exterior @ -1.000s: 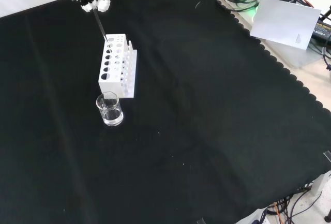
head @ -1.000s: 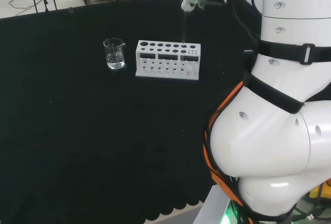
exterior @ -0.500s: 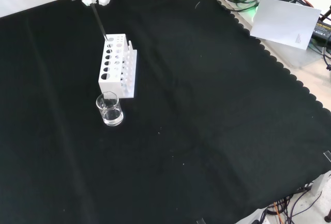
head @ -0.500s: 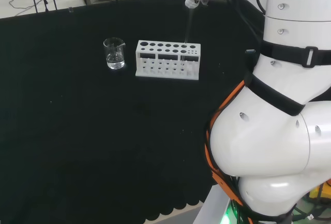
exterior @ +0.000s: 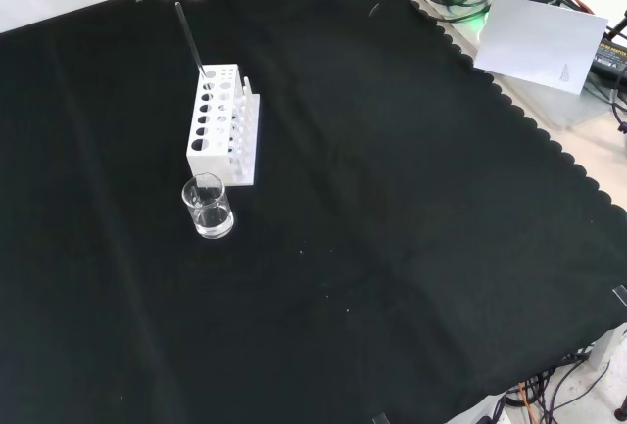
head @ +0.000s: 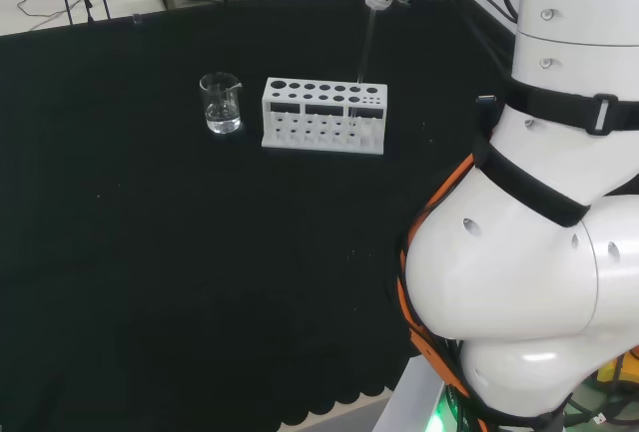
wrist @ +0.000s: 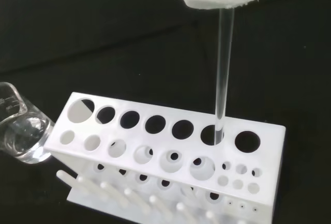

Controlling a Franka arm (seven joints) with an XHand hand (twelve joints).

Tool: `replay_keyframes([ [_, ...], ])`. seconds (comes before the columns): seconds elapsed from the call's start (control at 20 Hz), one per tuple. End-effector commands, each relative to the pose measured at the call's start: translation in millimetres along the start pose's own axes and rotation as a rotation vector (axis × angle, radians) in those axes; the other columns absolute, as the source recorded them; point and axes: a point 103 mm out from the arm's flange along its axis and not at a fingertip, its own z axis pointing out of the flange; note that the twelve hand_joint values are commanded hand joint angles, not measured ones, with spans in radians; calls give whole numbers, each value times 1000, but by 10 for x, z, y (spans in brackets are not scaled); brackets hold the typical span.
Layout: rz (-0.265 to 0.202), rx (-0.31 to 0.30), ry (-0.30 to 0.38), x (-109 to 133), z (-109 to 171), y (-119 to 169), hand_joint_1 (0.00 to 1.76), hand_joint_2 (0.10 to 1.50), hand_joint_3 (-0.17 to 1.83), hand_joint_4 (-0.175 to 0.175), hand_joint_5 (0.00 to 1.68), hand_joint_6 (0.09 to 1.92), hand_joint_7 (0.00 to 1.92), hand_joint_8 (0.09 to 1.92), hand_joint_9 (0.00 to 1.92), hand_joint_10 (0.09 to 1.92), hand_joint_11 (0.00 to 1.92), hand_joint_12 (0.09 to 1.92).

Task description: Put the glass rod back on the white test tube rack.

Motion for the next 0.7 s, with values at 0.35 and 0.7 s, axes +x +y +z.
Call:
replay_keyframes([
  [0.35, -3, -31, 6, 34, -171, -205, 1350, 908, -175, -175, 818, 847, 1101, 673, 1802, 509, 1469, 716],
  [0.7, -7, -64, 15, 14, -232, -287, 1349, 907, -175, -175, 827, 841, 1097, 673, 1800, 509, 1471, 715],
])
